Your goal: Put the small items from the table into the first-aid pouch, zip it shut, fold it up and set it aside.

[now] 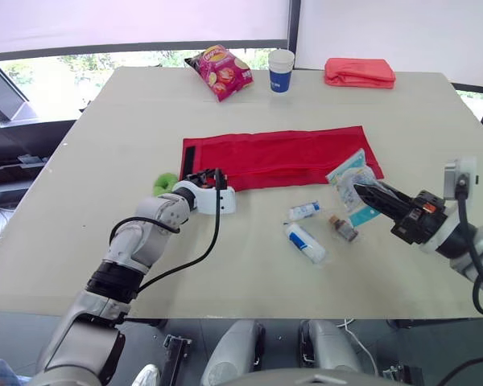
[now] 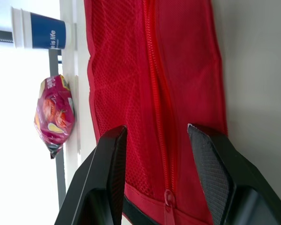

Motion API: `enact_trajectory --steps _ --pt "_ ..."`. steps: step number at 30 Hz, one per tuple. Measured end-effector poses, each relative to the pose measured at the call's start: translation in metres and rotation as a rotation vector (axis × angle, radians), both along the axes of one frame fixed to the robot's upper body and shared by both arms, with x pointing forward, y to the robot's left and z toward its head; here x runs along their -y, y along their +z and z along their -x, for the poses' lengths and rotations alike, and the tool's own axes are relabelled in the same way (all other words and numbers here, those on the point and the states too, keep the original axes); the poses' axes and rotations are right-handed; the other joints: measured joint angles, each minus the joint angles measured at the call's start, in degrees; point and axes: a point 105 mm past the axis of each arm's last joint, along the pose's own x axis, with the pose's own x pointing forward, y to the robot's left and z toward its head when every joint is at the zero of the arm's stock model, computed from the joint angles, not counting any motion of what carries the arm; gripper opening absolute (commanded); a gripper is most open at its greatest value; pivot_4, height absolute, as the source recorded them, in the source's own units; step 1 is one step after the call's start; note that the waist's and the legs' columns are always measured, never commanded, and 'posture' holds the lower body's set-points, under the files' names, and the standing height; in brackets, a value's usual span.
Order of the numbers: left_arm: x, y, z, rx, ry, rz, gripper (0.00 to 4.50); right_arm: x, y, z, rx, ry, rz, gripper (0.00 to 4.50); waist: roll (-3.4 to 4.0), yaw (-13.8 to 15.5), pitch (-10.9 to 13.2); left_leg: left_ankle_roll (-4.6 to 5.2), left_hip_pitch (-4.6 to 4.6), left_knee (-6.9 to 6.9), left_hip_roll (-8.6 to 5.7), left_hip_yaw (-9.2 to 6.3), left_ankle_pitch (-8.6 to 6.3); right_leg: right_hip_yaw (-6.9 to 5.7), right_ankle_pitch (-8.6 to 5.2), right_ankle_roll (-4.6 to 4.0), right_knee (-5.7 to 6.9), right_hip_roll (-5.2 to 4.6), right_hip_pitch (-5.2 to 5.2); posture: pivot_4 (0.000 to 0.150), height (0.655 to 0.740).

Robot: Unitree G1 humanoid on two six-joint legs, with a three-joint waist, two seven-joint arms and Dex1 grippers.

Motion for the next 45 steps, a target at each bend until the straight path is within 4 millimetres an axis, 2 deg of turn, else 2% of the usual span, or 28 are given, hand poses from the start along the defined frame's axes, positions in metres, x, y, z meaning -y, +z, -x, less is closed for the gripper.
enact_trajectory --steps 3,7,11,25,39,45 --pt "-0.004 0.005 -0.007 0.027 0.027 -0.011 2.18 0.0 0.0 0.0 0.0 -0.001 0.0 0.12 0.0 0.07 0.0 0.0 -0.01 0.0 0.0 0.0 0.0 0.0 0.0 0.0 0.0 0.0 0.0 0.15 0.7395" --pt "0.002 0.013 -0.015 0.07 0.029 -0.002 2.18 0.0 0.0 -0.001 0.002 -0.003 0.003 0.12 -0.01 0.1 0.0 0.0 -0.01 0.01 -0.01 0.01 0.0 0.0 0.0 0.0 0.0 0.0 0.0 0.15 0.7395" --pt "0.0 0.005 -0.016 0.05 0.043 -0.004 2.18 0.001 0.0 -0.001 0.004 -0.005 0.004 0.12 0.0 -0.12 0.0 -0.01 0.0 0.0 0.0 0.0 0.01 0.0 0.0 0.0 0.01 0.01 -0.01 0.15 0.7395" --pt "0.006 0.0 -0.006 -0.006 0.033 0.04 2.18 0.002 0.0 -0.002 0.007 -0.022 0.003 0.12 0.01 0.0 -0.01 -0.01 0.0 0.01 0.0 0.0 0.0 0.0 0.0 0.0 0.01 0.0 0.0 0.15 0.7395" --pt "0.008 -0.001 -0.021 0.06 0.052 0.036 2.18 0.003 0.001 -0.004 0.021 -0.044 -0.004 0.12 0.01 0.25 -0.04 -0.01 0.02 0.03 -0.01 0.01 0.01 0.0 0.0 0.01 0.05 0.0 0.02 0.15 0.7395" --pt "0.001 0.0 -0.024 0.102 0.089 0.033 2.18 0.003 0.0 -0.004 0.022 -0.046 -0.007 0.12 0.01 0.15 -0.04 0.0 0.02 0.03 -0.01 0.01 0.0 0.0 0.0 0.01 0.05 0.0 0.01 0.15 0.7395"
